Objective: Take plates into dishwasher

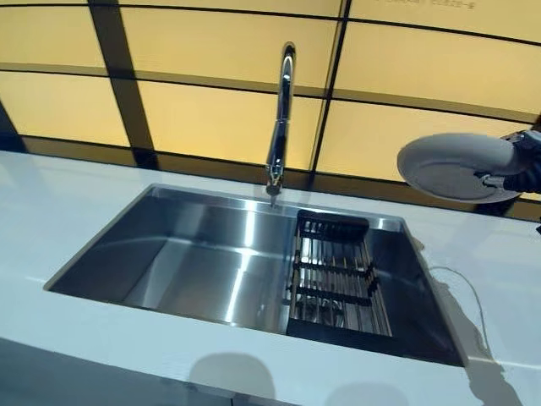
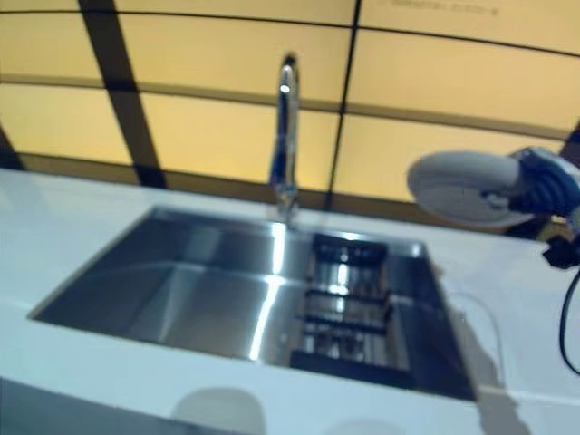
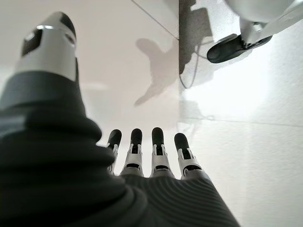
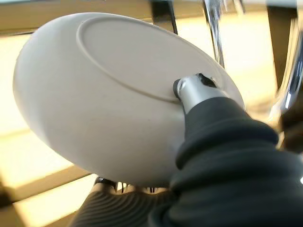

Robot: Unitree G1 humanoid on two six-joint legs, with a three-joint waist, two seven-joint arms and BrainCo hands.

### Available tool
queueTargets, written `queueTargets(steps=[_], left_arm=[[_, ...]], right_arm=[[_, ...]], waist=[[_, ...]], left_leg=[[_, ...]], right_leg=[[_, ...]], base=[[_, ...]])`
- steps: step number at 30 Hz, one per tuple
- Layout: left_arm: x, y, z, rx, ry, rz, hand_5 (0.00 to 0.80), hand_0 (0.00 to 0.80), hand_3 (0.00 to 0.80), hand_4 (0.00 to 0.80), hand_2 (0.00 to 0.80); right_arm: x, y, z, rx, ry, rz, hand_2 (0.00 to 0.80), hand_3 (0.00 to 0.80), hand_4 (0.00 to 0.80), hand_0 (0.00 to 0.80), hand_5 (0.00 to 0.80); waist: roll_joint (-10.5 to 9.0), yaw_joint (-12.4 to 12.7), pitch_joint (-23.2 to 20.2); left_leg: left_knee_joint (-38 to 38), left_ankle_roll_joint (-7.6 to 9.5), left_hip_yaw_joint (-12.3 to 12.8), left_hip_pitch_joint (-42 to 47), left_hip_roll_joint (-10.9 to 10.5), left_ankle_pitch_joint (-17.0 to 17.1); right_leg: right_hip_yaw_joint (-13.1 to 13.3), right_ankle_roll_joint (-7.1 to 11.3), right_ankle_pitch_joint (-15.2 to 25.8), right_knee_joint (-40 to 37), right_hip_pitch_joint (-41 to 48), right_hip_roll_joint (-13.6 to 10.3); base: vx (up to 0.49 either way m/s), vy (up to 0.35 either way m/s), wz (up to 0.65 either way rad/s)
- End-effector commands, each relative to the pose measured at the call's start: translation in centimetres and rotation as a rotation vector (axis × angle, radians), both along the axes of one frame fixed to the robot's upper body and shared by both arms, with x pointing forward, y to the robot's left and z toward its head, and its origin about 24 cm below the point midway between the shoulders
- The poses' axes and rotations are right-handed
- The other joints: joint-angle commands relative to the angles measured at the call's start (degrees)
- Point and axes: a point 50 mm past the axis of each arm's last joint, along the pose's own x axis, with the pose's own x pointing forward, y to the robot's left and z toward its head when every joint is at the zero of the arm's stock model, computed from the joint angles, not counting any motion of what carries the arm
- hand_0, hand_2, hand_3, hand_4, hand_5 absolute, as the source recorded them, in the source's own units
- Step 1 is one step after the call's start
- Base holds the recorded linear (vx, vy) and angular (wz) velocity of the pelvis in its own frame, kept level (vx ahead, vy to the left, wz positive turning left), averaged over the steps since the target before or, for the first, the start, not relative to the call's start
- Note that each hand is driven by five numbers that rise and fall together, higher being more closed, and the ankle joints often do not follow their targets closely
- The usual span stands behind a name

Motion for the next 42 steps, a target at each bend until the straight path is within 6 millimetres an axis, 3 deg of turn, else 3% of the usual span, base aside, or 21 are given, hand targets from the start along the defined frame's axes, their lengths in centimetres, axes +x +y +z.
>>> queueTargets(steps=[1,8,12,16,19,23,24,29,32,36,39,42], left_arm=[[1.1,1.1,0.6,0.032,-0.036,0.017,0.0,0.0,0.0,0.0,0.0],[0.7,0.8,0.3,0.02,-0.028,0.026,0.0,0.0,0.0,0.0,0.0],[0.1,0.7,0.0,0.017,-0.004,0.025,0.0,0.0,0.0,0.0,0.0],[-0.9,0.9,-0.2,0.032,0.018,0.028,0.0,0.0,0.0,0.0,0.0],[-0.8,1.5,0.0,0.044,0.003,0.059,0.0,0.0,0.0,0.0,0.0],[-0.5,1.6,0.2,0.047,-0.015,0.069,0.0,0.0,0.0,0.0,0.0],[-0.4,1.7,0.3,0.052,-0.02,0.069,0.0,0.0,0.0,0.0,0.0],[0.0,2.5,0.6,0.071,-0.03,0.077,0.0,0.0,0.0,0.0,0.0],[0.6,3.0,1.0,0.084,-0.042,0.08,0.0,0.0,0.0,0.0,0.0],[2.1,2.8,1.2,0.092,-0.069,0.08,0.0,0.0,0.0,0.0,0.0],[2.5,1.6,0.9,0.069,-0.087,0.093,0.0,0.0,0.0,0.0,0.0],[2.4,0.7,0.5,0.05,-0.089,0.104,0.0,0.0,0.0,0.0,0.0]], right_arm=[[-0.2,-0.6,-0.2,0.335,-0.133,0.045,0.8,0.8,0.8,0.8,0.8],[0.3,0.1,-4.4,0.867,-0.175,0.168,0.8,0.8,0.8,0.8,0.8],[0.4,0.8,-6.0,1.086,-0.174,0.245,0.8,0.8,0.8,0.8,0.8],[0.4,1.7,-7.4,1.306,-0.165,0.332,0.8,0.8,0.8,0.8,0.8],[0.7,2.8,-8.2,1.449,-0.151,0.438,0.8,0.8,0.8,0.8,0.8],[1.2,3.5,-8.1,1.496,-0.161,0.493,0.8,0.8,0.8,0.8,0.8],[1.6,3.8,-7.7,1.499,-0.171,0.51,0.8,0.8,0.8,0.8,0.8],[2.1,4.0,-6.3,1.498,-0.198,0.543,0.8,0.8,0.8,0.8,0.8],[2.1,4.0,-5.7,1.469,-0.22,0.538,0.8,0.8,0.8,0.8,0.8],[1.3,3.0,-4.5,1.346,-0.309,0.468,0.8,0.8,0.8,0.8,0.8],[1.1,2.9,-3.4,1.254,-0.36,0.42,0.8,0.8,0.8,0.8,0.8],[1.0,2.6,-2.7,1.144,-0.42,0.328,0.8,0.8,0.8,0.8,0.8]], waist=[[-2.14,1.7,-0.6],[-1.24,-0.2,0.8],[-1.08,-1.2,1.0],[-1.35,-1.4,1.1],[-1.18,-0.2,1.1],[-0.75,1.9,0.5],[-0.71,3.4,0.0],[-1.68,5.8,-0.8],[-2.22,6.4,-1.0],[-2.93,5.4,-0.8],[-2.81,4.9,-0.5],[-2.52,4.4,-0.2]], left_leg=[[5.7,4.61,-0.4,-2.9,-2.5,-4.1],[6.0,6.42,0.0,-3.3,-4.1,-4.5],[5.3,6.35,0.5,-2.9,-4.5,-4.7],[4.0,5.9,2.6,-2.1,-4.2,-4.7],[3.5,6.07,5.4,-3.1,-2.8,-3.7],[4.1,6.57,7.4,-5.0,-1.9,-3.1],[5.0,6.59,8.4,-6.6,-1.4,-2.7],[6.6,6.05,10.5,-9.4,-0.3,-1.8],[6.7,4.73,11.6,-10.7,1.2,-0.4],[6.3,0.27,12.2,-12.9,5.8,3.7],[6.1,-1.84,12.1,-14.5,8.2,6.0],[5.9,-2.83,10.6,-14.7,9.1,6.9]], right_leg=[[2.0,3.41,-2.3,8.8,-2.3,-3.7],[4.1,4.75,1.8,14.2,-6.5,-5.6],[4.6,4.95,4.1,14.2,-8.1,-6.1],[2.9,5.8,6.3,13.6,-10.2,-6.4],[-0.3,5.51,5.8,16.1,-10.1,-7.8],[-3.1,4.66,3.9,18.8,-8.3,-9.1],[-4.7,4.49,3.0,19.5,-6.3,-10.0],[-6.8,5.28,2.7,19.3,-1.9,-11.4],[-8.0,5.28,-0.5,15.7,0.7,-10.0],[-7.9,3.69,-6.9,8.4,3.7,-5.0],[-6.6,1.85,-6.8,5.7,3.9,-2.9],[-5.8,0.61,-6.9,5.1,4.0,-1.8]], base=[[-0.015,0.088,-0.19],[-0.012,0.128,-0.17],[0.019,0.116,-0.24],[-0.011,0.032,-0.29],[-0.149,-0.032,-0.48],[-0.164,-0.066,-0.52],[-0.234,-0.161,-0.54],[-0.204,-0.234,-0.97],[-0.201,-0.348,-0.21],[-0.215,-0.398,-0.38],[-0.2,-0.294,-0.16],[-0.168,-0.217,-0.29]])
